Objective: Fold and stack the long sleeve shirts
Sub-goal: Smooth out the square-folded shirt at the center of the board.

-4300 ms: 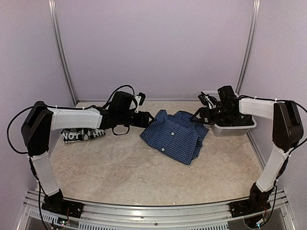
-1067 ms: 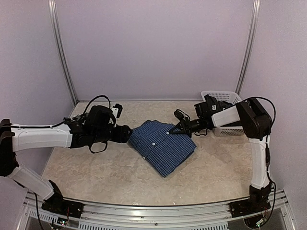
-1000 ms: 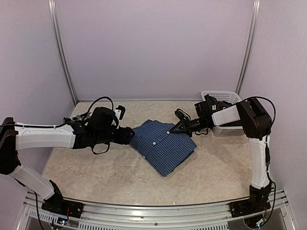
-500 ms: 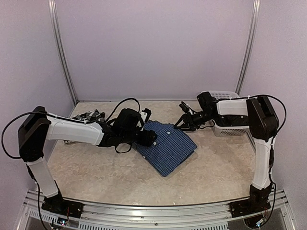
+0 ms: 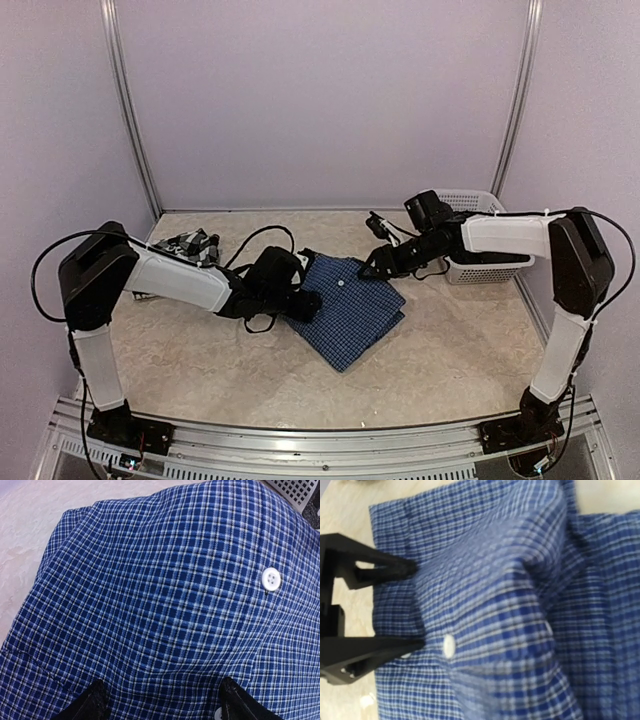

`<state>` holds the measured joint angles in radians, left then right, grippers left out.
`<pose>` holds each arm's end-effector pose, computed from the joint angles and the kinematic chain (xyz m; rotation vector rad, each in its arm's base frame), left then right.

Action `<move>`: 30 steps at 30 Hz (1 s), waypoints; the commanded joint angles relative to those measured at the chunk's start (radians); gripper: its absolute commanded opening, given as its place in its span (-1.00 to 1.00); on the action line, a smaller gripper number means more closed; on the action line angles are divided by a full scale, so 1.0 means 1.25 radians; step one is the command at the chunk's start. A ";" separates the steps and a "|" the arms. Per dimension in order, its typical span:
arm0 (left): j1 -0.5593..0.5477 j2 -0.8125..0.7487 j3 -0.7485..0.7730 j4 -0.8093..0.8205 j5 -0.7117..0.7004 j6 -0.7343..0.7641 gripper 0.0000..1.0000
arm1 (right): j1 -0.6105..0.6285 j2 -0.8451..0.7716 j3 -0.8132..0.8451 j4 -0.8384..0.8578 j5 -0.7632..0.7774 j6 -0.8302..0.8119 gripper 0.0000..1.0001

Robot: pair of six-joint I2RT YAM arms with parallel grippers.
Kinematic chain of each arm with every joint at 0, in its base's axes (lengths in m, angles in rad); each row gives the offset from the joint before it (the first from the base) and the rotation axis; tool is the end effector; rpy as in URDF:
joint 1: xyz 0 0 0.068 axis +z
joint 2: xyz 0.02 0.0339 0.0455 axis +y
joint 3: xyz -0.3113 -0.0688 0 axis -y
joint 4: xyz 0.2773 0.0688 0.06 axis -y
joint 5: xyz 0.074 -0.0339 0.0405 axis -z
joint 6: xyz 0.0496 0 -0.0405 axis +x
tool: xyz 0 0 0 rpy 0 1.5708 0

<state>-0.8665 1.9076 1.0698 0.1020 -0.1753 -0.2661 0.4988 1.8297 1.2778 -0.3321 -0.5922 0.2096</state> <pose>0.2941 -0.3328 0.1589 0.5999 2.2441 -0.3803 0.3734 0.2349 0.2311 -0.6322 2.4429 1.0289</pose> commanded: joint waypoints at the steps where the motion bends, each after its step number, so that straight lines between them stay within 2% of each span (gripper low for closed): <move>1: -0.011 0.035 -0.021 0.041 -0.030 -0.012 0.48 | 0.012 0.082 0.001 0.053 -0.048 0.012 0.10; 8: -0.015 0.054 -0.020 0.099 -0.032 -0.021 0.51 | -0.003 0.117 -0.053 0.064 0.012 0.019 0.06; 13: -0.015 0.039 0.016 0.121 -0.038 -0.009 0.55 | -0.020 0.078 -0.107 0.075 0.057 0.021 0.08; 19: -0.015 0.038 0.062 0.151 -0.003 0.010 0.59 | -0.024 -0.010 -0.113 0.064 0.110 0.002 0.15; 25: -0.015 0.022 0.073 0.158 -0.008 0.017 0.62 | -0.015 -0.093 -0.111 0.093 0.062 -0.001 0.22; 30: -0.015 -0.025 0.032 0.161 -0.048 0.013 0.65 | 0.008 -0.075 -0.099 0.157 -0.035 0.024 0.18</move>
<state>-0.8780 1.9491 1.1427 0.2817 -0.1936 -0.2604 0.4854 1.7149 1.1381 -0.1982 -0.5411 0.2245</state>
